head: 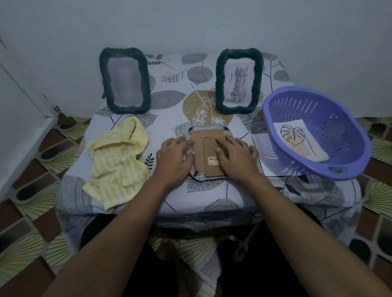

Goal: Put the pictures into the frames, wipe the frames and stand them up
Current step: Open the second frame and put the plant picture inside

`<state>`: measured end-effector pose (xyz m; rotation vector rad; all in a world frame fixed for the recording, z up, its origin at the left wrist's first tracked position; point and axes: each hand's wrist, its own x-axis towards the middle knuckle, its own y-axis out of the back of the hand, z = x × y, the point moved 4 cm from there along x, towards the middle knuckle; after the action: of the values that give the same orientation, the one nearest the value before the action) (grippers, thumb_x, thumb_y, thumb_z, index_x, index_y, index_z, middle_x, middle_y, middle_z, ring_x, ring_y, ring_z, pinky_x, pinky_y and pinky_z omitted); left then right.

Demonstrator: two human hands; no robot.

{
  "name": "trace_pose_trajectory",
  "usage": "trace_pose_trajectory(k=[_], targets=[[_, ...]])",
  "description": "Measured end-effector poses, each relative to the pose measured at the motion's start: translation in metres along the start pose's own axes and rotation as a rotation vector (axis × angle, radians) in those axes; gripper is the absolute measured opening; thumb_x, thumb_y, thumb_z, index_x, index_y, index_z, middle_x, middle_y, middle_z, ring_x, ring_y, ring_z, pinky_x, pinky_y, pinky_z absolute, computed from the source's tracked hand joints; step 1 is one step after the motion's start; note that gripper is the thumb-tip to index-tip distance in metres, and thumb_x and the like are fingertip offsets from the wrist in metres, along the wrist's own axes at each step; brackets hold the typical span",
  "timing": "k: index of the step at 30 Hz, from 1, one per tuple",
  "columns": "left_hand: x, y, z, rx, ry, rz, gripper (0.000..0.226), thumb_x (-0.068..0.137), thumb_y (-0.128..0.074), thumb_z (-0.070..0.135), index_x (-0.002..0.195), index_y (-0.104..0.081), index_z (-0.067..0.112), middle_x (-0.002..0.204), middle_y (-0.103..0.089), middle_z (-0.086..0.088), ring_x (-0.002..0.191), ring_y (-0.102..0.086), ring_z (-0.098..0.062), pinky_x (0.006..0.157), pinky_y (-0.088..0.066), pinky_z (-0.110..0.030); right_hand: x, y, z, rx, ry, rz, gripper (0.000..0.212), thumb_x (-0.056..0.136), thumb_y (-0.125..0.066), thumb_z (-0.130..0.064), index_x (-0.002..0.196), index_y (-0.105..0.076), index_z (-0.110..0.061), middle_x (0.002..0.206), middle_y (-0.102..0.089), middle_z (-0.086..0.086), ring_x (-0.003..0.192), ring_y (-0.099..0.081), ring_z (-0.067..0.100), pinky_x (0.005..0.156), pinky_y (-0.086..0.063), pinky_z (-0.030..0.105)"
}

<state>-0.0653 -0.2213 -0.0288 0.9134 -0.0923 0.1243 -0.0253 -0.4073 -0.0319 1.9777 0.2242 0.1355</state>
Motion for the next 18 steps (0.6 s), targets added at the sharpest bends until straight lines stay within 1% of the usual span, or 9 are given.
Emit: trace_pose_trajectory(k=[1, 3, 5, 7, 9, 11, 15, 16, 18], targets=[[-0.003, 0.002, 0.002, -0.029, -0.042, 0.014, 0.032, 0.098, -0.054, 0.030, 0.128, -0.063, 0.024, 0.137, -0.053, 0.000, 0.134, -0.037, -0.025, 0.109, -0.030, -0.047, -0.001, 0.000, 0.000, 0.009, -0.002, 0.010, 0.046, 0.104, -0.033, -0.044, 0.149, -0.038, -0.036, 0.161, -0.029, -0.005, 0.147, -0.023, 0.021, 0.119, -0.006, 0.051], [-0.010, 0.004, 0.005, -0.080, -0.089, 0.014, 0.020, 0.092, -0.059, 0.032, 0.108, -0.070, 0.026, 0.113, -0.057, 0.005, 0.116, -0.045, -0.019, 0.100, -0.039, -0.046, -0.002, -0.001, -0.001, 0.015, -0.005, 0.028, 0.045, 0.104, -0.033, -0.044, 0.148, -0.039, -0.037, 0.161, -0.029, -0.006, 0.146, -0.023, 0.020, 0.119, -0.007, 0.051], [-0.017, 0.004, 0.005, -0.093, -0.116, -0.029, 0.024, 0.085, -0.061, 0.048, 0.097, -0.068, 0.028, 0.102, -0.057, 0.006, 0.105, -0.049, -0.016, 0.094, -0.042, -0.044, -0.004, -0.002, -0.002, 0.016, -0.014, 0.037, 0.045, 0.104, -0.032, -0.044, 0.148, -0.038, -0.037, 0.161, -0.029, -0.006, 0.147, -0.023, 0.020, 0.119, -0.006, 0.053], [-0.022, 0.002, 0.003, -0.078, -0.142, -0.082, 0.038, 0.075, -0.060, 0.064, 0.094, -0.067, 0.032, 0.100, -0.058, 0.007, 0.101, -0.050, -0.015, 0.091, -0.043, -0.041, -0.006, -0.003, -0.002, 0.009, -0.032, 0.051, 0.045, 0.105, -0.030, -0.043, 0.149, -0.036, -0.037, 0.162, -0.028, -0.006, 0.147, -0.022, 0.021, 0.119, -0.005, 0.055], [-0.026, 0.002, 0.000, -0.089, -0.162, -0.124, 0.046, 0.068, -0.064, 0.070, 0.096, -0.066, 0.034, 0.099, -0.059, 0.008, 0.099, -0.052, -0.013, 0.090, -0.044, -0.037, -0.007, -0.004, -0.002, 0.008, -0.057, 0.066, 0.046, 0.104, -0.029, -0.042, 0.150, -0.035, -0.037, 0.162, -0.028, -0.006, 0.148, -0.022, 0.021, 0.118, -0.004, 0.056], [-0.028, 0.003, -0.001, -0.116, -0.170, -0.133, 0.049, 0.064, -0.070, 0.069, 0.095, -0.066, 0.032, 0.099, -0.061, 0.007, 0.097, -0.054, -0.011, 0.088, -0.045, -0.032, -0.009, -0.005, -0.002, 0.012, -0.071, 0.072, 0.046, 0.104, -0.028, -0.043, 0.150, -0.035, -0.036, 0.162, -0.028, -0.005, 0.148, -0.021, 0.021, 0.118, -0.003, 0.057], [-0.028, 0.003, -0.002, -0.161, -0.165, -0.105, 0.038, 0.067, -0.087, 0.049, 0.087, -0.064, 0.026, 0.095, -0.061, 0.008, 0.093, -0.056, -0.010, 0.080, -0.046, -0.027, -0.009, -0.006, 0.000, 0.017, -0.070, 0.068, 0.046, 0.105, -0.028, -0.043, 0.150, -0.035, -0.036, 0.162, -0.028, -0.005, 0.148, -0.021, 0.021, 0.118, -0.004, 0.058], [-0.028, 0.003, -0.003, -0.162, -0.169, -0.108, 0.038, 0.067, -0.087, 0.049, 0.086, -0.063, 0.027, 0.094, -0.061, 0.008, 0.092, -0.056, -0.010, 0.079, -0.045, -0.027, -0.009, -0.006, 0.000, 0.016, -0.068, 0.070, 0.046, 0.105, -0.027, -0.043, 0.150, -0.035, -0.036, 0.161, -0.029, -0.005, 0.148, -0.021, 0.021, 0.118, -0.004, 0.057], [-0.028, 0.002, -0.003, -0.155, -0.179, -0.119, 0.040, 0.066, -0.083, 0.057, 0.086, -0.062, 0.028, 0.094, -0.061, 0.009, 0.092, -0.056, -0.010, 0.079, -0.045, -0.027, -0.009, -0.006, 0.000, 0.013, -0.067, 0.078, 0.046, 0.105, -0.027, -0.043, 0.149, -0.035, -0.036, 0.161, -0.029, -0.006, 0.148, -0.022, 0.021, 0.118, -0.004, 0.057]])
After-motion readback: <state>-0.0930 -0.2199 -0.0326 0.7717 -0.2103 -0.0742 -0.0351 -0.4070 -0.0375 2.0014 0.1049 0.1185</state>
